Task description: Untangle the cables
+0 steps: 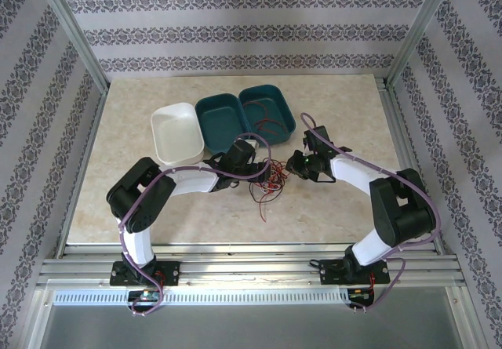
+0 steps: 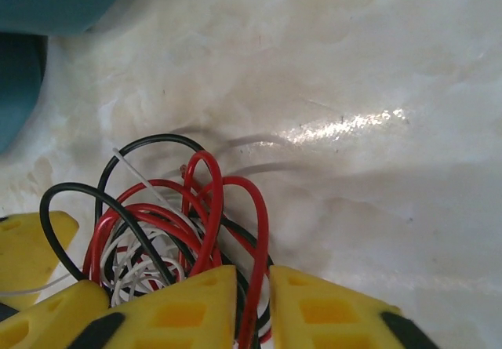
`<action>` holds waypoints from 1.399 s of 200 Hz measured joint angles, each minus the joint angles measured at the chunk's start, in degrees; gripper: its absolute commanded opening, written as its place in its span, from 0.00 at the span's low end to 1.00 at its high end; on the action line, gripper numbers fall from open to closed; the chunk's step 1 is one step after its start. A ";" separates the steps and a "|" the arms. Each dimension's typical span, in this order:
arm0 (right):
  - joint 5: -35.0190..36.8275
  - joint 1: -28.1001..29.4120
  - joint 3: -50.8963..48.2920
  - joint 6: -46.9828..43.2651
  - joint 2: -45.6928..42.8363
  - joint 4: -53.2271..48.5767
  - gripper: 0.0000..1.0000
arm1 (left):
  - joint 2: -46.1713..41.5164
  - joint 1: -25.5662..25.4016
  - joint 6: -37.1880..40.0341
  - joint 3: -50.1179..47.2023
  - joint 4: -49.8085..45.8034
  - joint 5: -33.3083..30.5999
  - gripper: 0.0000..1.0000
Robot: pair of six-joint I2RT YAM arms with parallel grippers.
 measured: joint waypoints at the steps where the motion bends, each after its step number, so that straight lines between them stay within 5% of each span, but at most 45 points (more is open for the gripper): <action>1: -0.09 0.04 -0.04 0.22 0.02 0.09 0.12 | 0.02 0.00 -0.02 0.00 0.00 0.00 0.70; 27: -0.48 0.31 -0.52 0.66 0.00 0.94 0.00 | 0.90 0.00 -0.59 0.00 0.46 0.70 0.61; 78: 0.22 0.46 -0.96 -0.04 -4.39 -0.52 0.00 | 2.36 0.00 -1.70 0.11 1.27 1.49 0.40; 280: 13.16 -6.71 3.61 -7.85 -23.26 -15.69 0.00 | 0.26 0.00 -3.54 -3.74 1.51 -2.71 0.29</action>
